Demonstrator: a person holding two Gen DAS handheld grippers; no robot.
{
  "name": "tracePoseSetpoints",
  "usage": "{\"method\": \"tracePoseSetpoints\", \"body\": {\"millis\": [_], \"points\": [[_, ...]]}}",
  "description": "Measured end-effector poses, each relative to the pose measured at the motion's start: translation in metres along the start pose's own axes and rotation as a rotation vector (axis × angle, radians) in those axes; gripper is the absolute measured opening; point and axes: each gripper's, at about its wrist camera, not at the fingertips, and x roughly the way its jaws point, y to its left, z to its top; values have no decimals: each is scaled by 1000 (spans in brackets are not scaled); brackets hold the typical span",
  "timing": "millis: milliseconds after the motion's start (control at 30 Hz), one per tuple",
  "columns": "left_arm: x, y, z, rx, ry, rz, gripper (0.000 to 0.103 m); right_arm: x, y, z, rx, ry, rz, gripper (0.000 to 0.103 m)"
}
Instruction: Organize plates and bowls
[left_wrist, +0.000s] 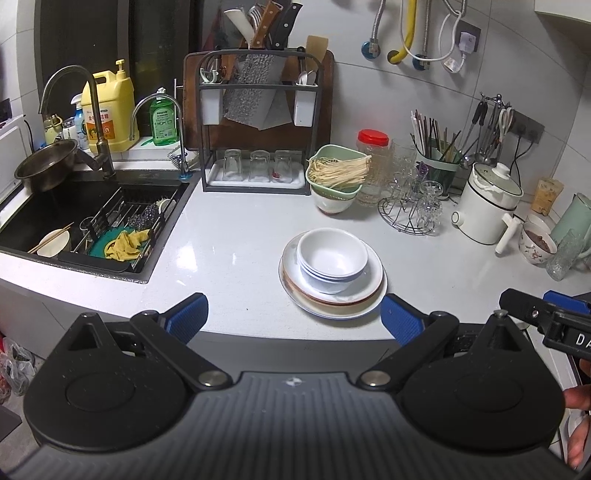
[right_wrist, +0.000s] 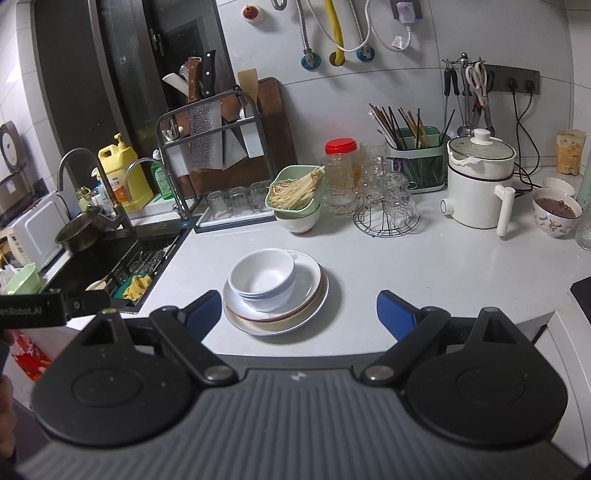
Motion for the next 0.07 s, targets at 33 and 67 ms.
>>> {"method": "tracePoseSetpoints", "body": {"millis": [33, 67], "points": [[0, 0, 0, 0, 0, 0, 101, -1, -1, 0, 4, -1, -2, 92], [0, 0, 0, 0, 1, 1, 101, -1, -1, -1, 8, -2, -3, 92]]}}
